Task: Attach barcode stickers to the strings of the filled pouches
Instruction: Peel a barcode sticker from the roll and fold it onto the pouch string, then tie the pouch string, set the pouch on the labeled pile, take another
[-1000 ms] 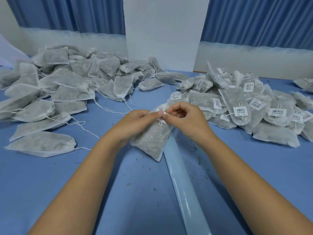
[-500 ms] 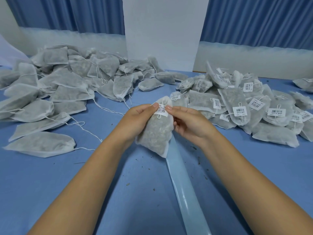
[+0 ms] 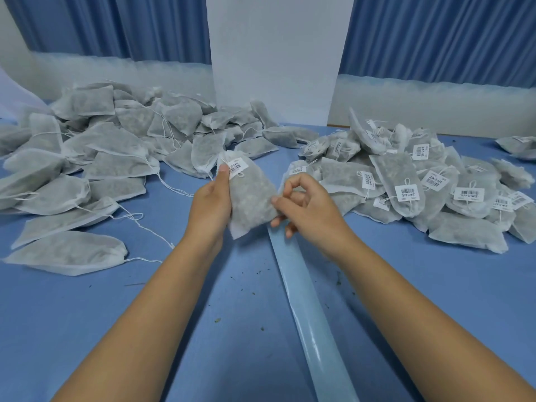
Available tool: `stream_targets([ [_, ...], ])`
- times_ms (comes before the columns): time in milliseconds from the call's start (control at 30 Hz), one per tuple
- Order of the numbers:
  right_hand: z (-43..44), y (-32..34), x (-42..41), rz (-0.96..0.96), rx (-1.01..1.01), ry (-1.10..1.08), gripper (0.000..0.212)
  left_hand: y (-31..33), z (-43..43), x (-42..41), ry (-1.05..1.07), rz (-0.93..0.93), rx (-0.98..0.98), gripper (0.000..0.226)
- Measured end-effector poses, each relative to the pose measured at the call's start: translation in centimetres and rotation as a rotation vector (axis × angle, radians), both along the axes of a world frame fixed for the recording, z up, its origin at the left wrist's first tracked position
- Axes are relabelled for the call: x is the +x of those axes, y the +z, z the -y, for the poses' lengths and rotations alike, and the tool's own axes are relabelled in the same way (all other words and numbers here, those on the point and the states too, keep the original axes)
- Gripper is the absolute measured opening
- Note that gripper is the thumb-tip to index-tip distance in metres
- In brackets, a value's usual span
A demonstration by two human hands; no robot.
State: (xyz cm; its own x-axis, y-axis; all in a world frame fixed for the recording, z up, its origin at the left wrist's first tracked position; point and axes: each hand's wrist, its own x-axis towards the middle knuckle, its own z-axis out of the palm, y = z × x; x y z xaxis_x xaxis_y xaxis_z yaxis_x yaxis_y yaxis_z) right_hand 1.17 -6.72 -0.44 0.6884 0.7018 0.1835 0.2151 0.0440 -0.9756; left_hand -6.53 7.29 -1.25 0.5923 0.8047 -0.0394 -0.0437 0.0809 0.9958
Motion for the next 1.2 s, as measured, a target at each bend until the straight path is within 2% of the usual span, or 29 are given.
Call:
stream_targets([
  [67, 0.2, -0.1, 0.6, 0.013, 0.051, -0.058, 0.015, -0.1, -0.1, 0.0, -0.060, -0.034, 0.009, 0.054],
  [167, 0.5, 0.0, 1.2, 0.027, 0.042, -0.079, 0.027, -0.3, -0.4, 0.2, -0.074, -0.022, -0.042, 0.064],
  [300, 0.2, 0.4, 1.8, -0.070, 0.308, -0.217, 0.034, -0.4, -1.2, 0.4, -0.068, -0.036, -0.127, 0.064],
  [400, 0.4, 0.2, 2.0, -0.159, 0.388, -0.145, 0.050, -0.6, -1.5, 0.6, -0.050, -0.045, -0.094, 0.060],
  [567, 0.0, -0.5, 1.7, -0.126, 0.189, -0.092, 0.038, -0.9, -1.4, 1.3, -0.036, -0.076, -0.024, 0.049],
  [800, -2.8, 1.4, 2.1, 0.189, -0.100, -0.181, 0.028, -1.4, -3.1, 1.2, -0.041, -0.116, -0.034, 0.016],
  [867, -5.5, 2.9, 2.7, 0.281, -0.277, -0.127, 0.020, -1.5, -4.1, 0.9, -0.009, -0.121, -0.047, 0.016],
  [1033, -13.1, 3.4, 3.7, 0.413, -0.658, -0.001, 0.019, -2.0, -6.3, 0.6, 0.046, -0.116, -0.129, 0.023],
  [1200, -18.0, 1.3, 4.2, 0.607, -0.807, -0.001, 0.037, -1.9, -7.3, 0.5, 0.054, -0.076, -0.229, 0.026],
])
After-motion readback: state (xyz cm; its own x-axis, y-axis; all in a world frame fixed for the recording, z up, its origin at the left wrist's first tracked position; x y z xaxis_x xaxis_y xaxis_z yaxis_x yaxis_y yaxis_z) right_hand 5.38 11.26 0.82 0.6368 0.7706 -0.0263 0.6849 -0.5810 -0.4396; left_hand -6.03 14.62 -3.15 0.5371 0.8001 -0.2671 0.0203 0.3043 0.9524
